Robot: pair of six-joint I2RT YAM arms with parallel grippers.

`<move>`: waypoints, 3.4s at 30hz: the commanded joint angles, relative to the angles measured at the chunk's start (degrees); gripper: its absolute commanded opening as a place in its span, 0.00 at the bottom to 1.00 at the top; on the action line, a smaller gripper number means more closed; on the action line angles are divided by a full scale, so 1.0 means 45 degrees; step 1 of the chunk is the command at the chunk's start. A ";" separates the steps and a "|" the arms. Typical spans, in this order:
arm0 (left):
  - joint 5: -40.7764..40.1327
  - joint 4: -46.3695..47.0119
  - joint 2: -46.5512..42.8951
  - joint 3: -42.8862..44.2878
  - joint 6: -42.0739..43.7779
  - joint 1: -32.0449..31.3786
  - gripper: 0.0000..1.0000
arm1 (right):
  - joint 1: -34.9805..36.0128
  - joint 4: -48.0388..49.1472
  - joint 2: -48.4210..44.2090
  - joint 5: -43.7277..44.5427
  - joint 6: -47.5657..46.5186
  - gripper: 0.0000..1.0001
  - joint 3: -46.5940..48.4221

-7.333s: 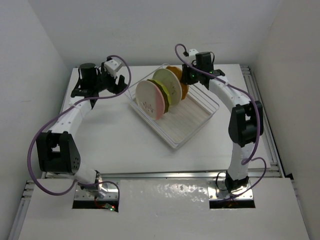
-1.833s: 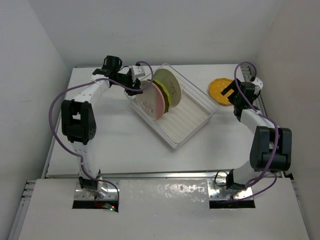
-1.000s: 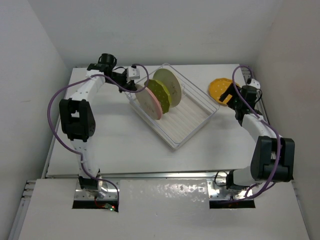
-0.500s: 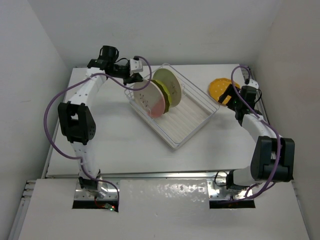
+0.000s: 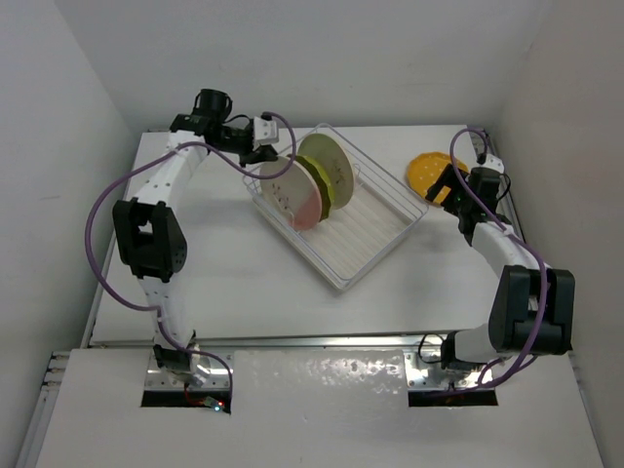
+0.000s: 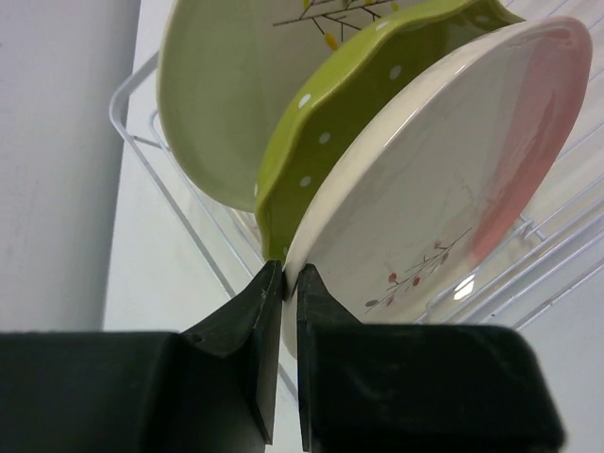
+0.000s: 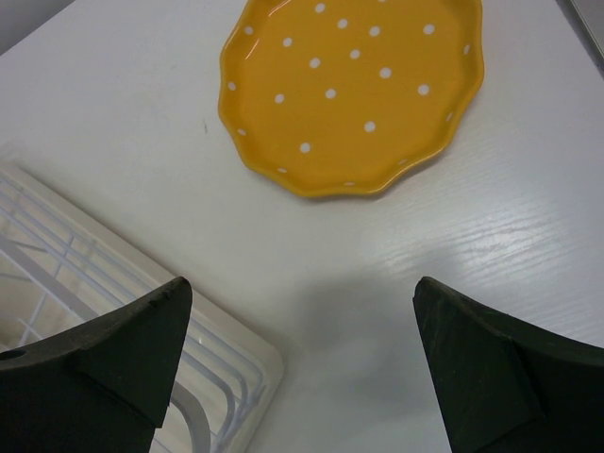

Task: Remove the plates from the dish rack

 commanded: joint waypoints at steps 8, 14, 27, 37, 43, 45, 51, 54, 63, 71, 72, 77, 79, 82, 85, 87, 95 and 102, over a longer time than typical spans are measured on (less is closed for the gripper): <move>0.0868 -0.0804 -0.0958 0.2630 0.1255 0.0013 0.00 | 0.0237 -0.0024 -0.0848 -0.0170 -0.1051 0.99 0.0632; 0.0575 -0.0576 -0.1056 0.2670 0.0658 -0.0026 0.00 | 0.0628 0.0191 -0.0810 -0.0425 -0.1638 0.99 0.0768; -0.0130 0.3589 -0.1719 0.2182 -0.2885 -0.0007 0.00 | 0.0667 0.0523 -0.0790 -0.0347 -0.1657 0.99 0.0749; -0.0734 0.4346 -0.2169 0.1224 -0.3173 -0.0045 0.00 | 0.0667 0.0679 -0.0751 -0.0307 -0.1716 0.99 0.0612; -0.0891 0.4139 -0.2208 0.1732 -0.3882 0.0111 0.00 | 0.0667 0.0796 -0.0594 -0.0366 -0.1599 0.99 0.0651; -0.0852 0.3687 -0.2247 0.1693 -0.3490 0.0111 0.00 | 0.0667 0.0913 -0.0594 -0.0347 -0.1598 0.99 0.0612; -0.1028 0.2340 -0.2540 0.1849 -0.2181 0.0111 0.00 | 0.0667 0.0953 -0.0477 -0.0347 -0.1638 0.99 0.0749; -0.1126 0.2027 -0.2716 0.2044 -0.1926 0.0111 0.00 | 0.0667 0.0972 -0.0380 -0.0405 -0.1599 0.99 0.0846; -0.1106 0.2550 -0.2950 0.2105 -0.2238 0.0111 0.00 | 0.0687 0.1168 -0.0126 -0.0425 -0.1364 0.99 0.1041; -0.1965 0.2474 -0.3223 0.1226 -0.2315 0.0111 0.00 | 0.0706 0.1109 -0.0067 -0.0425 -0.1501 0.99 0.1081; -0.1965 0.2494 -0.3282 0.0857 -0.2490 0.0227 0.00 | 0.0706 0.1109 -0.0086 -0.0425 -0.1501 0.99 0.1023; -0.2512 0.2708 -0.3458 0.0873 -0.4754 0.0735 0.00 | 0.0706 0.1109 -0.0086 -0.0425 -0.1462 0.99 0.0944; -0.2551 0.2709 -0.3614 0.0717 -0.5439 0.1047 0.00 | 0.0706 0.1148 -0.0067 -0.0425 -0.1442 0.99 0.0944; -0.2688 0.2786 -0.4023 -0.0199 -0.5850 0.1301 0.00 | 0.0726 0.1226 -0.0048 -0.0425 -0.1442 0.99 0.0944; -0.2747 0.3098 -0.4356 -0.1040 -0.6435 0.1477 0.00 | 0.0745 0.1207 0.0050 -0.0425 -0.1442 0.99 0.1041; -0.2708 0.3294 -0.4434 -0.1256 -0.7174 0.1613 0.00 | 0.0765 0.1187 0.0128 -0.0425 -0.1461 0.99 0.1100; -0.2961 0.4758 -0.4434 -0.2562 -0.9676 0.2044 0.00 | 0.0823 0.1226 0.0226 -0.0659 -0.1461 0.99 0.1159; -0.2826 0.4975 -0.4103 -0.3483 -1.0733 0.2336 0.00 | 0.0843 0.1031 0.0109 -0.0601 -0.1618 0.99 0.1218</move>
